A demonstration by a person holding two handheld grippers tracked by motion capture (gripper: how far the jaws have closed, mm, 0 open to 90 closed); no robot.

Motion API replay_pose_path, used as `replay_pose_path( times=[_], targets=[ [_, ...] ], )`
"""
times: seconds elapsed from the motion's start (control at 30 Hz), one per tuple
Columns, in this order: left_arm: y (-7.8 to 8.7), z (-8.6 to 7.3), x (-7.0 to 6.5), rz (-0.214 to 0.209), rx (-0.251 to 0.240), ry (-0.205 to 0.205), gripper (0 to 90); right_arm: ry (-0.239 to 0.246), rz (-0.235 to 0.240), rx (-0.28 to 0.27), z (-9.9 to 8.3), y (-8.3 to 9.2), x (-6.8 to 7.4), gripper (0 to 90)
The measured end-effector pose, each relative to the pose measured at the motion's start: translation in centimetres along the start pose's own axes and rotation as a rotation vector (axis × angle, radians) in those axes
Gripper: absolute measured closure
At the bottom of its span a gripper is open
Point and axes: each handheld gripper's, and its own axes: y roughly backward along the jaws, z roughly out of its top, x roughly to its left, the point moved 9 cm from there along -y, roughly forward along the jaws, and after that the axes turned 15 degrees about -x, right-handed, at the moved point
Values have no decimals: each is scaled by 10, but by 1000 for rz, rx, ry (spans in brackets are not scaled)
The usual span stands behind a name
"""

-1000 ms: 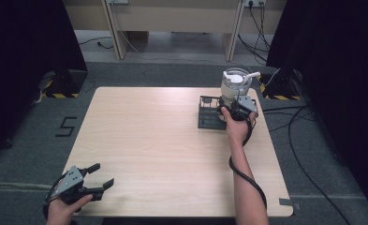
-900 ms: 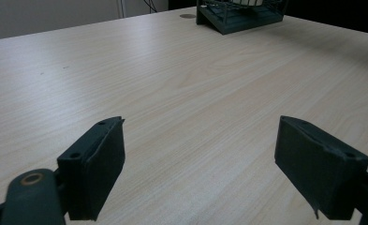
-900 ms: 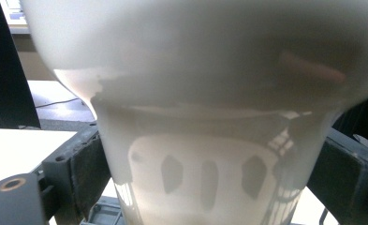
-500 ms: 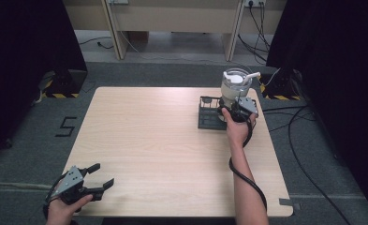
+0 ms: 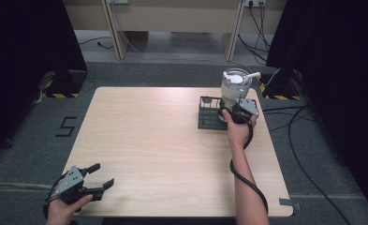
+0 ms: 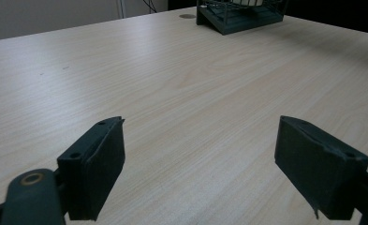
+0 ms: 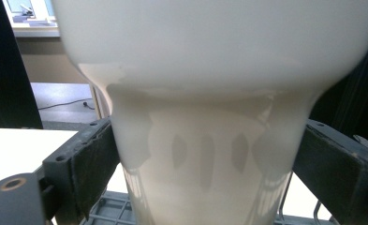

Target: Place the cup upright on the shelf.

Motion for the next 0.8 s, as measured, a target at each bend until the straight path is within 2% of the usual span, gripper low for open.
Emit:
replay_pose_path(
  times=[0.5,0.8],
  targets=[
    [0,0,-1,-1,1,-4,158,3,25,25,5,15,-8,101],
    [0,0,-1,-2,2,-7,158,-12,22,42,5,26,-16,113]
  ],
)
